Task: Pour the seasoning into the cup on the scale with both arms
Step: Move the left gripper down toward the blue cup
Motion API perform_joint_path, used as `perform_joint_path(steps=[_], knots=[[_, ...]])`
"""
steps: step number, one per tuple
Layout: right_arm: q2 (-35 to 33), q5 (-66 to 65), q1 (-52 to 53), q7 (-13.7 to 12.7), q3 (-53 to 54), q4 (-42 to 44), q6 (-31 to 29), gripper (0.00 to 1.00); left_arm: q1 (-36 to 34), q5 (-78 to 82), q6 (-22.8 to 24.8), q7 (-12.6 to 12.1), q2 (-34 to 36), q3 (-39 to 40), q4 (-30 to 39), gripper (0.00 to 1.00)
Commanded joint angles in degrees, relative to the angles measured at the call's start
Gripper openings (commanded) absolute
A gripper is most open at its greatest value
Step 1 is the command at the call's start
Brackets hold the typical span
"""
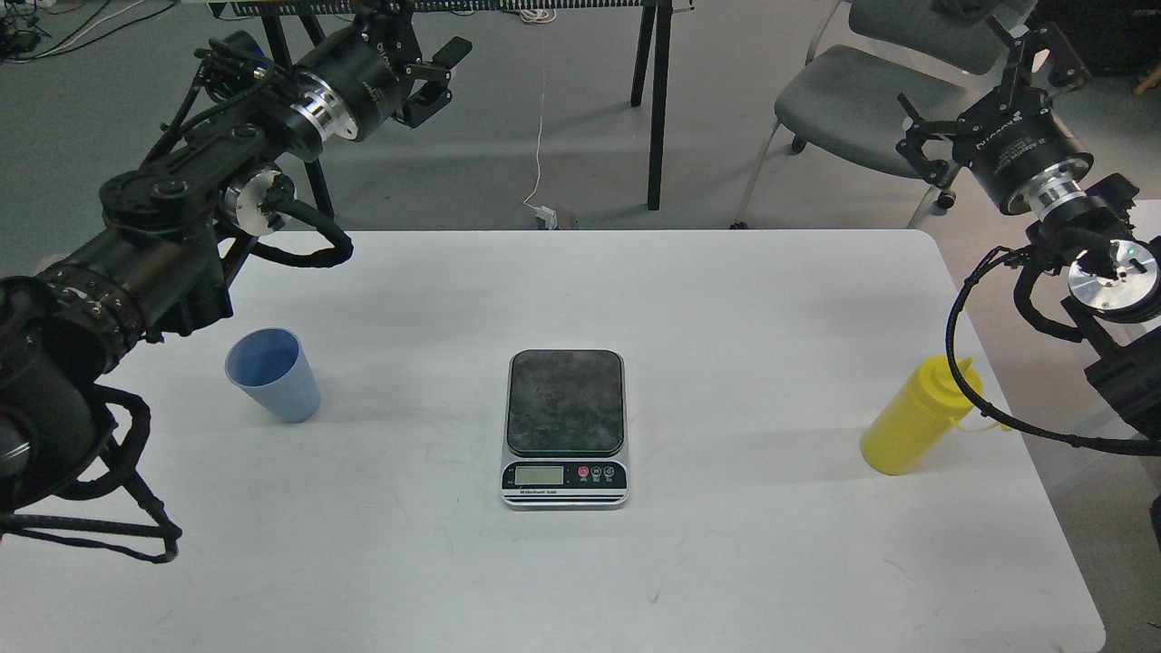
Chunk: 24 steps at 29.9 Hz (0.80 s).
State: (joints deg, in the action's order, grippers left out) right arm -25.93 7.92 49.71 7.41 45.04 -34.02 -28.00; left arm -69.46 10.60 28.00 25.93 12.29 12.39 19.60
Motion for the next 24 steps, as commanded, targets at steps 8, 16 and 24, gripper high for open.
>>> perform_joint_path(steps=[8,16,24], knots=[[0.0,-0.01,-0.05,-0.3,-0.13,0.0,0.0,0.99,-0.33,1.44,0.0,2.07,-0.69,-1.05,0.26,0.99],[-0.26,-0.01,-0.49,-0.3,-0.13,0.09,0.0,0.99,-2.25,6.7,0.0,2.07,2.55,-6.49,0.44,1.0],[-2.02,-0.01,-0.58,-0.29,-0.21,0.0,0.0,0.99,-6.21,26.98,0.0,2.07,8.79,-15.12,0.61,0.99]])
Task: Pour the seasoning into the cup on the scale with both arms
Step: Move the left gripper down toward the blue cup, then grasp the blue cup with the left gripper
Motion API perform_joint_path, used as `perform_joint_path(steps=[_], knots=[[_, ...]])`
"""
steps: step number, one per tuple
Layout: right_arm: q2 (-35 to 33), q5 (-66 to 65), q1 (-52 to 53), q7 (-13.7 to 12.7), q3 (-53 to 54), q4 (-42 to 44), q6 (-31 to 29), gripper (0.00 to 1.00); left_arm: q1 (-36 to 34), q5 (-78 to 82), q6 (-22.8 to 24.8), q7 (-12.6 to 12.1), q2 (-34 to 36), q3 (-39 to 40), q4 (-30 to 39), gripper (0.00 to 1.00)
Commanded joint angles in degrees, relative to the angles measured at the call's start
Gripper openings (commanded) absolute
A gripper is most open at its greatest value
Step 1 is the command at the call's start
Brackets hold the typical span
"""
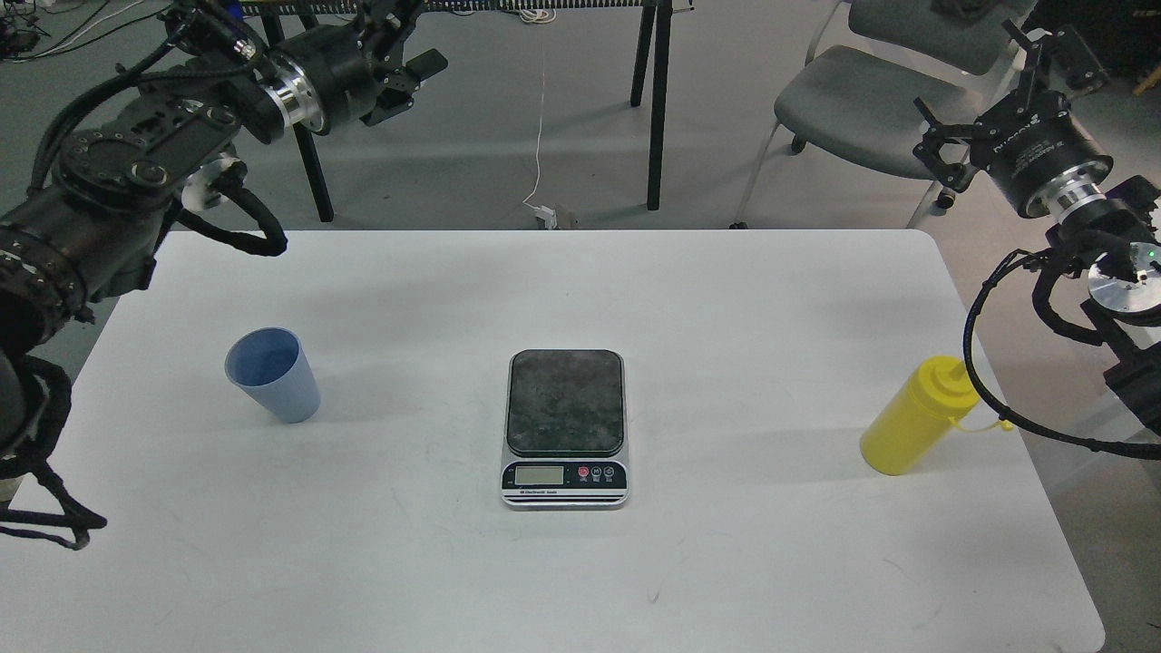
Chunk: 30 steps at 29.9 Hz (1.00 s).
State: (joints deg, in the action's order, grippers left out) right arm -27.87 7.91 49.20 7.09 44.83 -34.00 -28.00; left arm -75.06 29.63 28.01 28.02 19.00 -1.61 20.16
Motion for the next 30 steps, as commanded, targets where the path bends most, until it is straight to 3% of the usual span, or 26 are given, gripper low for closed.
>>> perform_joint_path(steps=[1,9,16,30], knots=[[-0.08,0.0,-0.07,0.03,-0.01,-0.01,0.0,0.99,-0.7,11.38,-0.01,-0.02,2.88,-1.12,0.23,0.99],[-0.08,0.0,-0.16,0.03,-0.01,-0.01,0.0,0.99,-0.61,33.63,-0.01,-0.02,13.33,-0.94,14.54,0.99],[-0.08,0.0,-0.77,0.03,-0.01,-0.01,0.0,0.99,0.44,41.11,-0.01,-0.02,22.65,-1.29,26.24,0.99],[-0.61,0.09,-1.12,0.12,0.25,-0.01,0.0,0.99,13.89,53.94,-0.01,-0.02,27.94,-1.56,27.22,0.99]])
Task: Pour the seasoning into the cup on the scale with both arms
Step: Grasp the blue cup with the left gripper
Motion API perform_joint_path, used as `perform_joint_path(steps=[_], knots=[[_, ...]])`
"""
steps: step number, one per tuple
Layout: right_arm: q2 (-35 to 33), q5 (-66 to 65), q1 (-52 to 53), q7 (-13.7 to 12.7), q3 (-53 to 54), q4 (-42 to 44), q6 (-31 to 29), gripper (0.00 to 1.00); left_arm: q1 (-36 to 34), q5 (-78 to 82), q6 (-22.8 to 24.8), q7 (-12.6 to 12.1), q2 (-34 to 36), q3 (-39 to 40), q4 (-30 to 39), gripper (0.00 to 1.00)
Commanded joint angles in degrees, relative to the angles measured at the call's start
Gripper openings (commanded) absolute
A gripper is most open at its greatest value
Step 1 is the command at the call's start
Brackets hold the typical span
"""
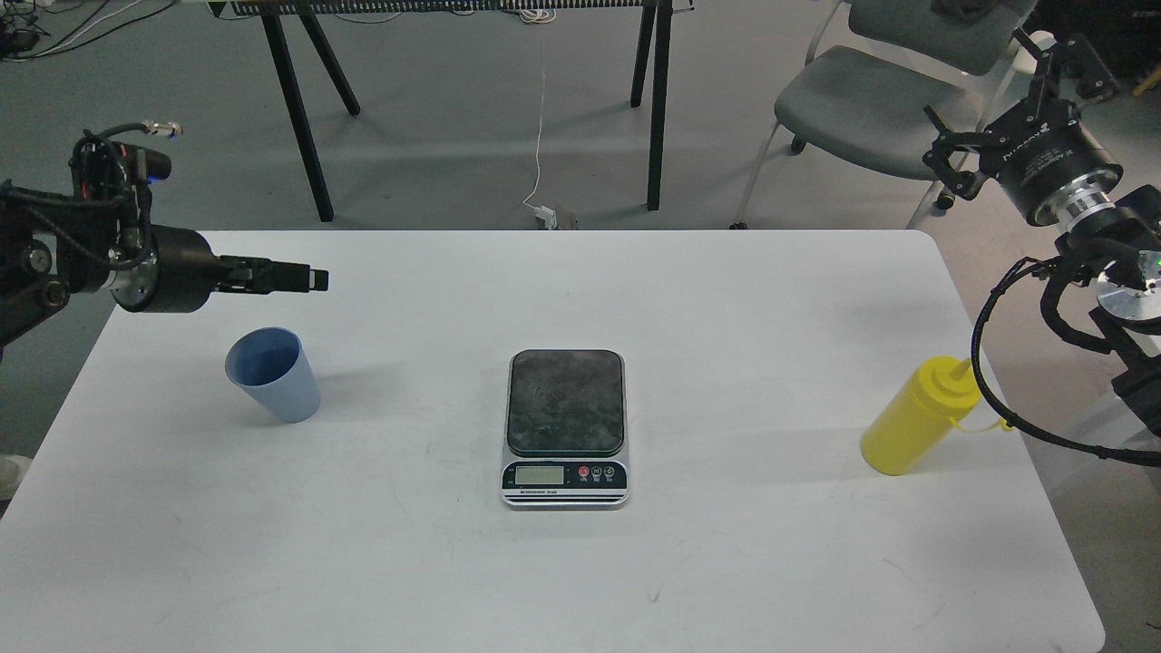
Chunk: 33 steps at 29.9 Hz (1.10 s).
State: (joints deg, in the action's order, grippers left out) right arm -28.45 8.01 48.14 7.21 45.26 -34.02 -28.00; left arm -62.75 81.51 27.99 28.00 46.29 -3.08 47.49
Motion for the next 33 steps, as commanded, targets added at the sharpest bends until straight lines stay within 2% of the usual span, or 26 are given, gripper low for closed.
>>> perform_joint_path(steps=[1,9,14,22,25,30,33], knots=[[0.06,-0.01,-0.06,0.0,-0.17,0.0,0.0,0.99,2.02,2.51,0.01,0.0,0.73,-0.09,-0.2,0.99],[0.67,-0.01,-0.24,0.09,-0.34,-0.08,0.0,0.99,4.48,2.78,0.01,0.0,1.52,-0.17,-1.17,0.99],[0.5,-0.01,-0.24,0.09,-0.17,-0.26,0.0,0.99,6.85,2.42,0.01,0.0,0.64,-0.09,-5.21,0.99],[0.14,-0.1,-0.24,0.09,-0.34,-1.58,0.0,0.99,7.21,1.81,-0.04,0.0,-1.91,0.44,-6.53,0.99],[0.14,-0.1,-0.33,0.44,-0.34,-1.58,0.0,0.99,7.21,1.02,-1.8,0.0,-2.61,0.27,-7.06,0.99],[0.14,-0.1,-0.41,0.44,-0.34,-1.49,0.0,0.99,7.29,-1.52,-2.06,0.0,-2.96,0.27,-8.54,0.99],[0.14,-0.19,-0.59,0.44,-0.34,-1.49,0.0,0.99,7.99,-1.54,-2.24,0.0,-3.31,0.0,-10.05,0.92]])
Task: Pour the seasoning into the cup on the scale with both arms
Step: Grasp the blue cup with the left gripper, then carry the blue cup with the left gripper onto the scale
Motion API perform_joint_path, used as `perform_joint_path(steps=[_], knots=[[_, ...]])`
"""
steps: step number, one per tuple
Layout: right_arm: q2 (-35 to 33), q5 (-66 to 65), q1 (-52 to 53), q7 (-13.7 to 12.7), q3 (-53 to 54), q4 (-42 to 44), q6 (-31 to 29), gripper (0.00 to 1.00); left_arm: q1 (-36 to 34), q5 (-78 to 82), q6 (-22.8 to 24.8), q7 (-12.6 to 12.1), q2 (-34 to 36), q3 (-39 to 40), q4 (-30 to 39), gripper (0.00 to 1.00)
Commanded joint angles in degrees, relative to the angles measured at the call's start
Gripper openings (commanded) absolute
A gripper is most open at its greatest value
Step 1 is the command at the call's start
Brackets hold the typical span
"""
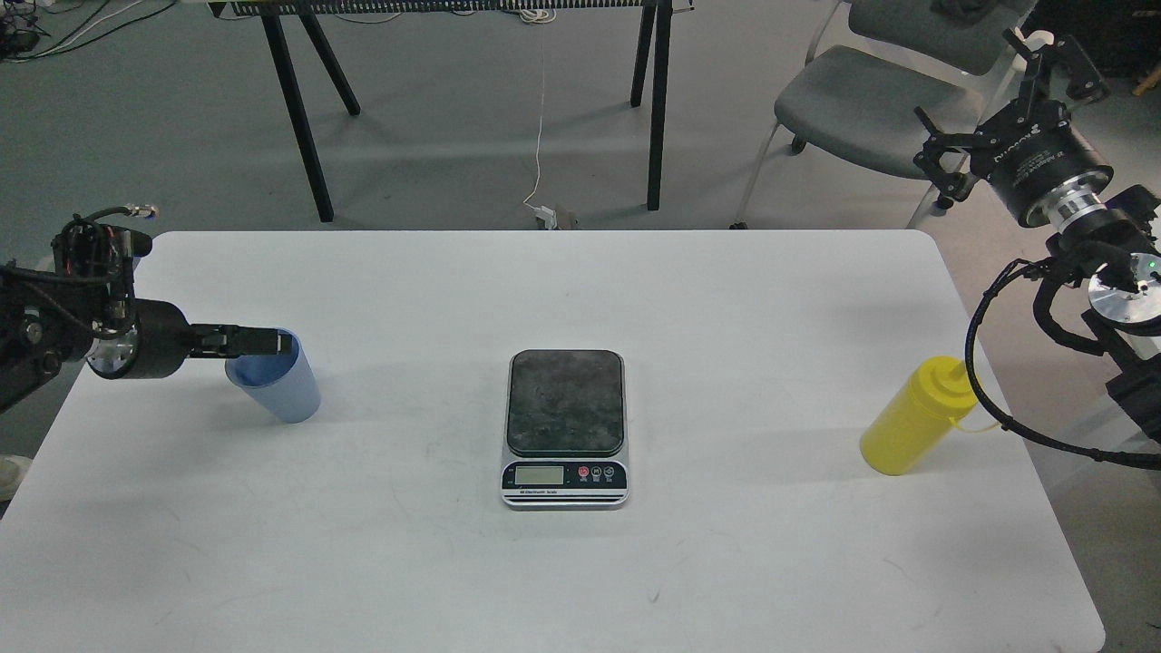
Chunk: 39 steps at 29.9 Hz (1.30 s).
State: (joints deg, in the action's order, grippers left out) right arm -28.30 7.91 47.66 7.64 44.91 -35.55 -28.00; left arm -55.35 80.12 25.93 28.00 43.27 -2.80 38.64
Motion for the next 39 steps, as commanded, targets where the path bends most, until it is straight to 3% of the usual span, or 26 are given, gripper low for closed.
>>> perform_joint_path(steps=[1,10,16,17,31,39], knots=[[0.09,0.0,-0.11,0.09,0.0,-0.04,0.0,0.99,1.12,-0.14,-0.26,0.0,-0.38,-0.36,-1.46,0.88],[0.0,-0.09,-0.2,0.0,0.0,-0.13,0.0,0.99,3.58,1.35,-3.96,0.0,-0.47,-0.45,-2.25,0.59],[0.0,-0.09,-0.63,0.09,-0.09,-0.92,0.0,0.99,4.29,6.62,-4.92,0.0,-1.35,-1.06,-2.25,0.14],[0.0,-0.09,-0.63,0.0,-0.09,-1.01,0.0,0.99,4.11,7.24,-5.36,0.0,-1.35,-1.15,-2.34,0.1],[0.18,-0.09,-0.81,0.0,-0.09,-0.84,0.0,0.99,2.71,7.94,-5.36,0.0,-0.91,-1.15,-2.16,0.03],[0.27,-0.18,-0.81,0.0,-0.09,-0.75,0.0,0.99,-3.7,7.68,2.07,0.0,1.46,-0.89,2.83,0.03]])
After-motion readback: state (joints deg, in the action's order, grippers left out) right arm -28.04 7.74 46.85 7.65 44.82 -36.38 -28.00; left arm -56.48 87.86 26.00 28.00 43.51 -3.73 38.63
